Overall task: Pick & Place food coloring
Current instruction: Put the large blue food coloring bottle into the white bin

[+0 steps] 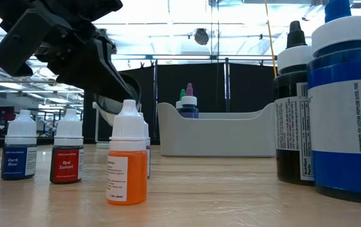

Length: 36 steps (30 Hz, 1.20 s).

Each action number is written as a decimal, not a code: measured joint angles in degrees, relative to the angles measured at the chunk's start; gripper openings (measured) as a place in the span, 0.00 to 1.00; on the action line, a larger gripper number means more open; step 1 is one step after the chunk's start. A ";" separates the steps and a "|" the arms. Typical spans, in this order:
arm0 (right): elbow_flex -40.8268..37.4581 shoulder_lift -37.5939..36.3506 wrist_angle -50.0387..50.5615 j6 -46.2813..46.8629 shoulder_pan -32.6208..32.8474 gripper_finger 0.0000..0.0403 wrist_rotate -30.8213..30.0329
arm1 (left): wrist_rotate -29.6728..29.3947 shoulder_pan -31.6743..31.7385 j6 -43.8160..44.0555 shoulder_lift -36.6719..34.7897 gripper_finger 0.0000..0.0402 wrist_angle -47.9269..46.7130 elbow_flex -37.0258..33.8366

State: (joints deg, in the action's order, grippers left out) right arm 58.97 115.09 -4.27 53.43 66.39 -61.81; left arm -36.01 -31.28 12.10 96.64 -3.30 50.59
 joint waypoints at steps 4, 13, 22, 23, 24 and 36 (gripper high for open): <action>-1.73 -0.20 -5.24 -1.52 -1.72 0.11 -1.35 | 0.00 -0.01 -1.27 0.00 0.09 0.53 0.02; -7.24 -0.31 -10.92 3.72 -3.29 0.42 -1.18 | 0.04 -0.01 -1.47 0.00 0.09 0.12 0.02; -13.71 -0.31 -31.02 -2.32 -4.71 0.60 -2.98 | 0.07 -0.01 -1.45 0.00 0.09 0.09 0.02; -13.71 -0.33 -32.44 -4.03 -5.21 0.61 -2.88 | 0.07 -0.01 -1.45 0.00 0.09 0.12 0.02; -13.69 -0.33 -33.46 -5.56 -5.80 0.62 -2.70 | 0.07 0.01 -1.45 0.00 0.09 0.12 0.02; -13.58 3.07 -37.25 -6.26 -10.49 0.62 4.84 | 0.09 0.00 -1.56 0.00 0.09 0.07 0.02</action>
State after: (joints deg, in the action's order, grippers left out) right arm 45.39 118.16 -41.52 47.16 55.90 -56.97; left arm -35.92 -31.28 10.54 96.64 -3.22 50.61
